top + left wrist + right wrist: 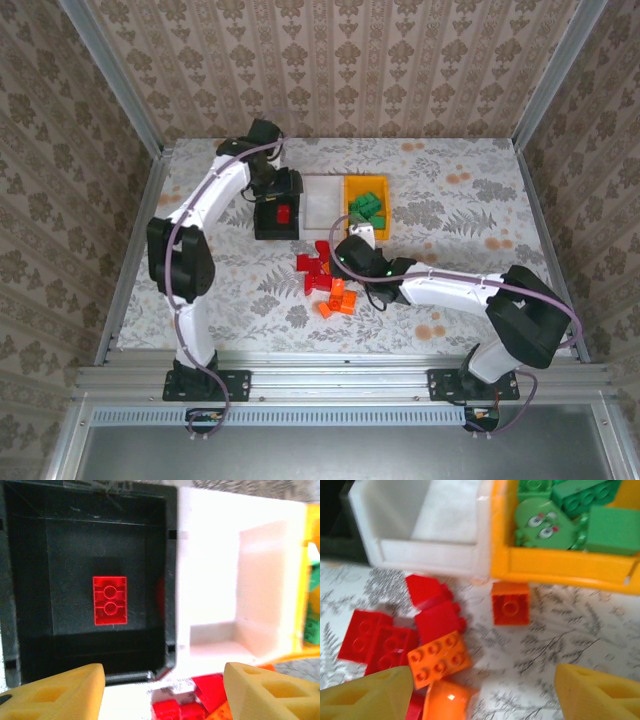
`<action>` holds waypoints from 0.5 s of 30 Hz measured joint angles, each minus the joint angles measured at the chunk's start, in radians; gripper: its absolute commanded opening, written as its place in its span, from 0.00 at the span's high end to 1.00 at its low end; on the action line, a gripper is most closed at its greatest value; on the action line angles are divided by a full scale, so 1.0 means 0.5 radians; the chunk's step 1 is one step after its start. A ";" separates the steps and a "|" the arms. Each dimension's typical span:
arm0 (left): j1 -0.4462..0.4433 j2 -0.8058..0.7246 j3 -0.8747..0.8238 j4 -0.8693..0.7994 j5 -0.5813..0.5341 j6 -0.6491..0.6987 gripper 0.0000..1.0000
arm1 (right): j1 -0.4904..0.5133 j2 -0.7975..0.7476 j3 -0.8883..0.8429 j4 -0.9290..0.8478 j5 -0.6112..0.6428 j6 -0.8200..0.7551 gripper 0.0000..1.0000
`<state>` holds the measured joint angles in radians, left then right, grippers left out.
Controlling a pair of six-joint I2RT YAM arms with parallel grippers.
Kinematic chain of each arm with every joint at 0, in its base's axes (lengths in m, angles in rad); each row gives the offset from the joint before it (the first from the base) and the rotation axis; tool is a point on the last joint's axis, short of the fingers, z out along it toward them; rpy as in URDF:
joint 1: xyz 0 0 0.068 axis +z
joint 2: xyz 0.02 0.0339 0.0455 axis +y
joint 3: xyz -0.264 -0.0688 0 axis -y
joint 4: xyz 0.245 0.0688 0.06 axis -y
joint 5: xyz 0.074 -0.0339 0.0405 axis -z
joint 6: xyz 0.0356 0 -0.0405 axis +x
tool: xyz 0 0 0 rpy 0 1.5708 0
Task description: Sort the legos into containers by color
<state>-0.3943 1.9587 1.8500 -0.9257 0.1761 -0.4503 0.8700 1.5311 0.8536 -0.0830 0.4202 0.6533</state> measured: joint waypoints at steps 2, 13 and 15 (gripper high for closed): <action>0.010 -0.108 -0.016 -0.006 0.052 0.005 0.30 | 0.056 0.002 0.007 -0.062 -0.001 0.060 0.21; 0.181 -0.529 -0.541 0.365 0.339 -0.065 0.31 | 0.137 0.272 0.088 -0.169 -0.018 0.240 0.30; 0.208 -0.546 -0.647 0.449 0.411 -0.105 0.31 | 0.137 0.327 0.123 -0.171 -0.018 0.268 0.31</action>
<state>-0.2905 1.6855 1.5265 -0.7010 0.3817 -0.5026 0.9386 1.6947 0.9150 -0.1684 0.4114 0.7872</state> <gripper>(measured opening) 0.694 0.702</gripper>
